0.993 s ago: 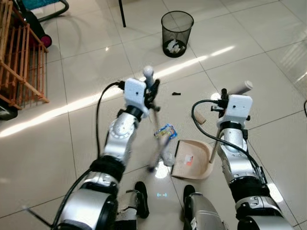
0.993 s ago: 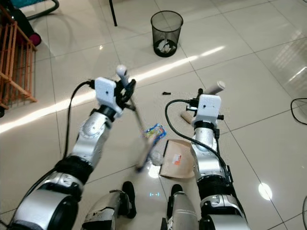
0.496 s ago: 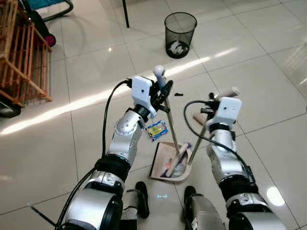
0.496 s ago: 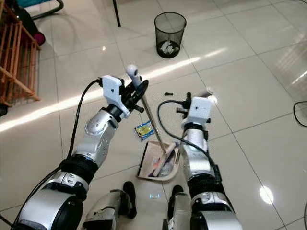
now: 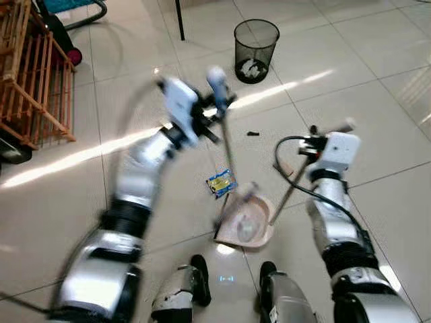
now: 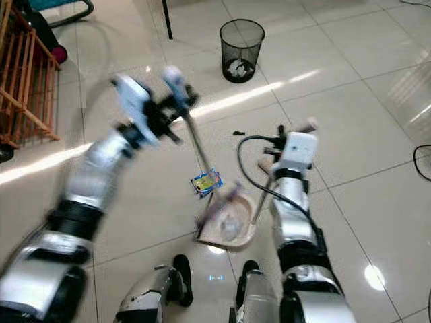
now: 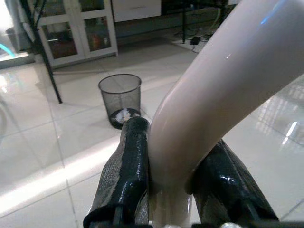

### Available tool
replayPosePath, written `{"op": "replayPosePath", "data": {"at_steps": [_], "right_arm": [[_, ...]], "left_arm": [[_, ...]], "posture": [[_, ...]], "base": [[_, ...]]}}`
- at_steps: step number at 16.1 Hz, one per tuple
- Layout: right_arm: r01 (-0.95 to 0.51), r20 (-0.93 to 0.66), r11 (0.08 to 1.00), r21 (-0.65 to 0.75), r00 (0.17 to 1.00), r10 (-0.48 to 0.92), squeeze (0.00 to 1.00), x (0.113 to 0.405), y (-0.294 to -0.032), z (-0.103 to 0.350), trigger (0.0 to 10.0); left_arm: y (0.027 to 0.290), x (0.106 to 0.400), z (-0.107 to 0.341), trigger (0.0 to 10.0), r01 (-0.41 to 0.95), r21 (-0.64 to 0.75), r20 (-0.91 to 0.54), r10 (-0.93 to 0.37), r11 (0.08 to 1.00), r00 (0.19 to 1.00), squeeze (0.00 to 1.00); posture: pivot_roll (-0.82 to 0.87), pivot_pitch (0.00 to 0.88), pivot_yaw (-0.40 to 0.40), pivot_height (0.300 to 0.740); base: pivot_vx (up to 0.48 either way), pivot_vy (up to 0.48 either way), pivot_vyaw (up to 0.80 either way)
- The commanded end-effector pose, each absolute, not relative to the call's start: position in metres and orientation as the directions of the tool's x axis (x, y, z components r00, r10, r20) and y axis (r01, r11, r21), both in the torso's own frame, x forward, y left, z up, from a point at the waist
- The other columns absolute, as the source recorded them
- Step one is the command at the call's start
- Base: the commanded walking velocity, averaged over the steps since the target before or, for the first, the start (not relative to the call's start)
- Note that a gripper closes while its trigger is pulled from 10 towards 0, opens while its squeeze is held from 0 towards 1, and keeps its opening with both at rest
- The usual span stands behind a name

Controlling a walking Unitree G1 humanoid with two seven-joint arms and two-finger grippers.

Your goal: Sweep floor

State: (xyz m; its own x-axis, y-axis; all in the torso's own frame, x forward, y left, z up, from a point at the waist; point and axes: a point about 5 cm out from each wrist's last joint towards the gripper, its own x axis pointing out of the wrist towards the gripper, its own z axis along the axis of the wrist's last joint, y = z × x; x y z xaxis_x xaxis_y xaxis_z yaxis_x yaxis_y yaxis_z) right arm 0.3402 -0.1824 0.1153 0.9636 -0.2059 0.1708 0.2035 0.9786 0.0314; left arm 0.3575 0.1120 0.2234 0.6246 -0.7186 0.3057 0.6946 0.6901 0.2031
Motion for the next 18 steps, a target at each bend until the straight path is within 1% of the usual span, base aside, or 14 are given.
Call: {"op": "replayPosePath", "data": {"at_steps": [1, 2, 4, 6, 7, 8, 9, 10, 11, 12, 13, 14, 16, 18], "right_arm": [[0.225, 0.169, 0.973, 0.05, 0.958, -0.23, 0.0, 0.336, -0.189, 0.114, 10.0], [0.235, 0.18, 0.97, 0.068, 0.953, -0.243, 0.0, 0.335, -0.193, 0.118, 10.0], [0.24, 0.22, 0.963, 0.123, 0.94, -0.263, 0.0, 0.333, -0.199, 0.134, 10.0], [0.238, 0.247, 0.96, 0.147, 0.931, -0.268, 0.0, 0.33, -0.203, 0.148, 10.0], [0.242, 0.272, 0.953, 0.183, 0.919, -0.285, 0.0, 0.327, -0.208, 0.166, 10.0], [0.242, 0.278, 0.951, 0.19, 0.916, -0.289, 0.0, 0.326, -0.209, 0.171, 10.0], [0.224, 0.29, 0.954, 0.198, 0.917, -0.275, 0.0, 0.324, -0.209, 0.184, 10.0], [0.203, 0.304, 0.959, 0.197, 0.918, -0.256, 0.0, 0.323, -0.207, 0.193, 10.0], [0.18, 0.322, 0.969, 0.171, 0.919, -0.228, 0.0, 0.322, -0.206, 0.206, 10.0], [0.173, 0.325, 0.972, 0.161, 0.92, -0.218, 0.0, 0.321, -0.205, 0.211, 10.0], [0.162, 0.33, 0.976, 0.146, 0.922, -0.202, 0.0, 0.32, -0.205, 0.219, 10.0], [0.154, 0.332, 0.978, 0.141, 0.923, -0.193, 0.0, 0.32, -0.204, 0.223, 10.0], [0.15, 0.324, 0.974, 0.17, 0.925, -0.2, 0.0, 0.314, -0.202, 0.223, 10.0], [0.164, 0.29, 0.963, 0.216, 0.93, -0.224, 0.0, 0.308, -0.201, 0.217, 10.0]], "left_arm": [[0.123, 0.356, 0.253, 10.0, 0.68, 0.232, 0.383, -0.708, 0.696, 0.594, 0.0], [0.133, 0.358, 0.264, 10.0, 0.644, 0.229, 0.411, -0.672, 0.73, 0.616, 0.0], [0.157, 0.366, 0.287, 10.0, 0.492, 0.168, 0.477, -0.507, 0.854, 0.718, 0.0], [0.166, 0.366, 0.291, 10.0, 0.438, 0.175, 0.471, -0.465, 0.882, 0.75, 0.0], [0.178, 0.364, 0.282, 10.0, 0.37, 0.235, 0.407, -0.436, 0.899, 0.802, 0.0], [0.182, 0.363, 0.277, 10.0, 0.35, 0.245, 0.391, -0.423, 0.904, 0.818, 0.0], [0.194, 0.36, 0.258, 10.0, 0.29, 0.26, 0.348, -0.37, 0.921, 0.861, 0.0], [0.2, 0.359, 0.246, 10.0, 0.264, 0.232, 0.315, -0.329, 0.936, 0.89, 0.0], [0.206, 0.354, 0.23, 10.0, 0.22, 0.237, 0.281, -0.283, 0.946, 0.917, 0.0], [0.207, 0.352, 0.225, 10.0, 0.209, 0.235, 0.266, -0.27, 0.949, 0.925, 0.0], [0.207, 0.346, 0.209, 10.0, 0.19, 0.241, 0.224, -0.245, 0.952, 0.943, 0.0], [0.201, 0.338, 0.194, 10.0, 0.199, 0.212, 0.199, -0.242, 0.957, 0.95, 0.0], [0.189, 0.328, 0.176, 10.0, 0.196, 0.198, 0.168, -0.231, 0.96, 0.958, 0.0], [0.173, 0.322, 0.169, 10.0, 0.193, 0.151, 0.17, -0.218, 0.969, 0.961, 0.0]], "posture": [[0.04, 0.186, 0.058, 0.74], [0.04, 0.185, 0.059, 0.74], [0.04, 0.183, 0.062, 0.74], [0.03, 0.163, 0.063, 0.74], [0.03, 0.158, 0.065, 0.74], [0.02, 0.156, 0.066, 0.74], [0.02, 0.148, 0.064, 0.74], [0.01, 0.14, 0.063, 0.74], [0.01, 0.127, 0.062, 0.74], [0.01, 0.125, 0.062, 0.74], [0.01, 0.117, 0.063, 0.74], [0.0, 0.101, 0.059, 0.74], [0.0, 0.083, 0.058, 0.74], [0.01, 0.067, 0.058, 0.74]], "base": [[0.0, 0.0, 0.0], [0.0, 0.0, 0.0], [0.0, 0.0, 0.0], [0.0, 0.0, 0.0], [0.0, 0.0, 0.0], [0.0, 0.0, 0.0], [0.0, 0.0, 0.0], [0.0, 0.0, 0.0], [0.0, 0.0, 0.0], [0.0, 0.0, 0.0], [0.0, 0.0, 0.0], [0.0, 0.0, 0.0], [0.0, 0.0, 0.0], [0.0, 0.0, 0.0]]}}
